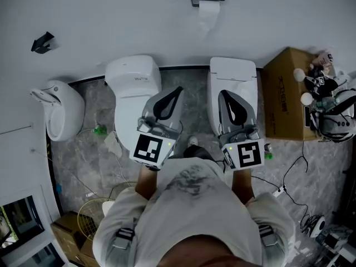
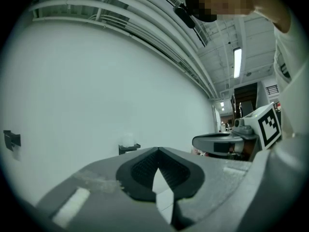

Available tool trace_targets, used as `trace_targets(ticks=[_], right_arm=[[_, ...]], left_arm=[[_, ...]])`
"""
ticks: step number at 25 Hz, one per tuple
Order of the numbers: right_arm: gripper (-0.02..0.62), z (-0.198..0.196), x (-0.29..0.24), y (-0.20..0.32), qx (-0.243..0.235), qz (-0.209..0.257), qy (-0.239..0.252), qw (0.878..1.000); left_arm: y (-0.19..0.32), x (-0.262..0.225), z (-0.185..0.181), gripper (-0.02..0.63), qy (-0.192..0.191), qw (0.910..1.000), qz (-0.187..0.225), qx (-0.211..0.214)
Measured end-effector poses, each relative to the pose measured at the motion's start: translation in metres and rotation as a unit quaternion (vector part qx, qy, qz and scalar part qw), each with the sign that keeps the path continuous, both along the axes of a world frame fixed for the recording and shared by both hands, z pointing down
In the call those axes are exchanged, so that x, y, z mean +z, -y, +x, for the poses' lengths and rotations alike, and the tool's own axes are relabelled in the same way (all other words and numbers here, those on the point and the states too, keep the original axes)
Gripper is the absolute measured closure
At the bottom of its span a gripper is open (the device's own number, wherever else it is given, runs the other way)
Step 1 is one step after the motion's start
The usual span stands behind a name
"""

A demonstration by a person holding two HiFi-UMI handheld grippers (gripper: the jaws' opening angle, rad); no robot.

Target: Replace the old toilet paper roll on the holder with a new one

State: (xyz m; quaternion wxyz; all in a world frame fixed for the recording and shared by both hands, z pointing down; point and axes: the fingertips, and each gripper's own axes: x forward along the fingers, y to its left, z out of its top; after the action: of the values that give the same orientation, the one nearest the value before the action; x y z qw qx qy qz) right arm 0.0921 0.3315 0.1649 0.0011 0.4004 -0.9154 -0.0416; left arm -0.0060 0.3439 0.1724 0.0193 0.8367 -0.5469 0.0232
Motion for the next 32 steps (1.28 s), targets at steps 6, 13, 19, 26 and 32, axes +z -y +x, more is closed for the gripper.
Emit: trace_targets(ticks=[6, 13, 19, 26, 32], right_arm=[[0.597, 0.01, -0.001, 0.032, -0.008, 0.001, 0.002, 1.0], [0.597, 0.005, 0.005, 0.067, -0.011, -0.005, 0.002, 1.0], [0.597, -0.006, 0.014, 0.1, -0.003, -0.011, -0.004, 1.0], [0.597, -0.025, 0.018, 0.148, 0.013, -0.015, -0.01, 1.0], [0.597, -0.036, 0.019, 0.189, 0.034, -0.023, -0.015, 0.999]], left_arm=[[0.03, 0.0, 0.011, 0.607, 0.005, 1.0, 0.0, -0.006], [0.063, 0.004, 0.005, 0.607, 0.006, 0.9999, -0.005, -0.012], [0.096, 0.013, -0.006, 0.607, 0.003, 0.9999, -0.009, -0.005], [0.147, 0.017, -0.024, 0.607, 0.001, 0.9998, -0.013, 0.013], [0.191, 0.018, -0.034, 0.607, -0.002, 0.9992, -0.019, 0.036]])
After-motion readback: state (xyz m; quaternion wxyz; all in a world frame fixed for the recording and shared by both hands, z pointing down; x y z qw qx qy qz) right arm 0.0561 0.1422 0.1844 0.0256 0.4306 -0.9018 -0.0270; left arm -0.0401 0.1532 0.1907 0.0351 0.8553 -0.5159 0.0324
